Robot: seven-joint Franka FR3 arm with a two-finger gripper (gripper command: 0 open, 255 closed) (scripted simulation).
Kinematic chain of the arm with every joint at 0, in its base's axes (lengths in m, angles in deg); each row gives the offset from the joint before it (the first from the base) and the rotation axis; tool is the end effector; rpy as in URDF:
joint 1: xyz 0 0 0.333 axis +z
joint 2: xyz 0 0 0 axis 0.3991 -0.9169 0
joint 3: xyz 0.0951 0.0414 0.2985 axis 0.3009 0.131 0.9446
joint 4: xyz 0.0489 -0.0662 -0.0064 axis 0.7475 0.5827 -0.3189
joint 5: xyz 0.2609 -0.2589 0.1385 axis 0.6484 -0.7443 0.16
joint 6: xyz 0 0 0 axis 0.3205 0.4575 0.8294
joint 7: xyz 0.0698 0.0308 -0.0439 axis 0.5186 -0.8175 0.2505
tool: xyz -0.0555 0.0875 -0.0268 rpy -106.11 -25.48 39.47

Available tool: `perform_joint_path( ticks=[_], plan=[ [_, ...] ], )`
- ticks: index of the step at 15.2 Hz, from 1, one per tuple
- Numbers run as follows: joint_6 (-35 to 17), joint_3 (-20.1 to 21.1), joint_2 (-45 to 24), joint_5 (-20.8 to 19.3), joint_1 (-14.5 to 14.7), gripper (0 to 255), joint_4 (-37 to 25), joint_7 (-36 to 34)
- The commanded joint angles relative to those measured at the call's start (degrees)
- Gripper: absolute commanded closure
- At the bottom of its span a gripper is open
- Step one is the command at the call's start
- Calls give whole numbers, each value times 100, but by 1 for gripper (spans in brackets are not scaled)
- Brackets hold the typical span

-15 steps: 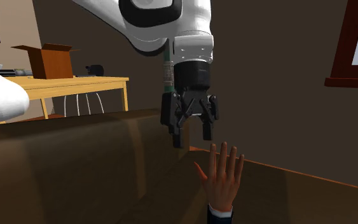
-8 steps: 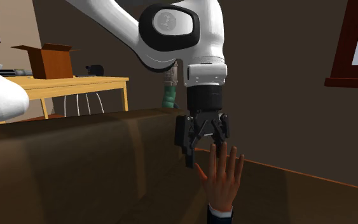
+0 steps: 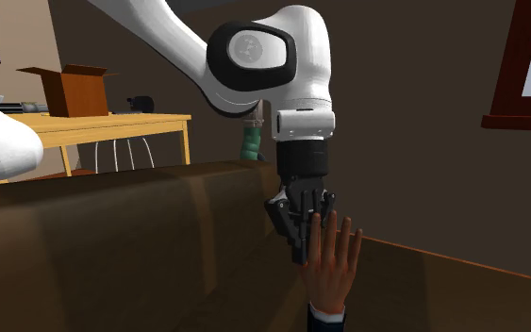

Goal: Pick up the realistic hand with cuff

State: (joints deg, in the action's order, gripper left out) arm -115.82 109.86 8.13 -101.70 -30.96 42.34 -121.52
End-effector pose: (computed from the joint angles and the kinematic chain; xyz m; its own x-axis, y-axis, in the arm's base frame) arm 0.5269 0.2324 0.3573 0.9059 -0.3707 0.2048 -0.4028 -0.9035 0.1466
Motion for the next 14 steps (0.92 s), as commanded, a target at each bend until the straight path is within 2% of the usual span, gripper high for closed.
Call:
perform_joint_path(
  ticks=[1,6,14],
  plan=[
    [-2,-2,-4,-2,0,255,2,-1],
    [3,0,-10,-6,4,255,-6,-8],
    [469,77,331,349,-54,255,-255,323]
  ],
)
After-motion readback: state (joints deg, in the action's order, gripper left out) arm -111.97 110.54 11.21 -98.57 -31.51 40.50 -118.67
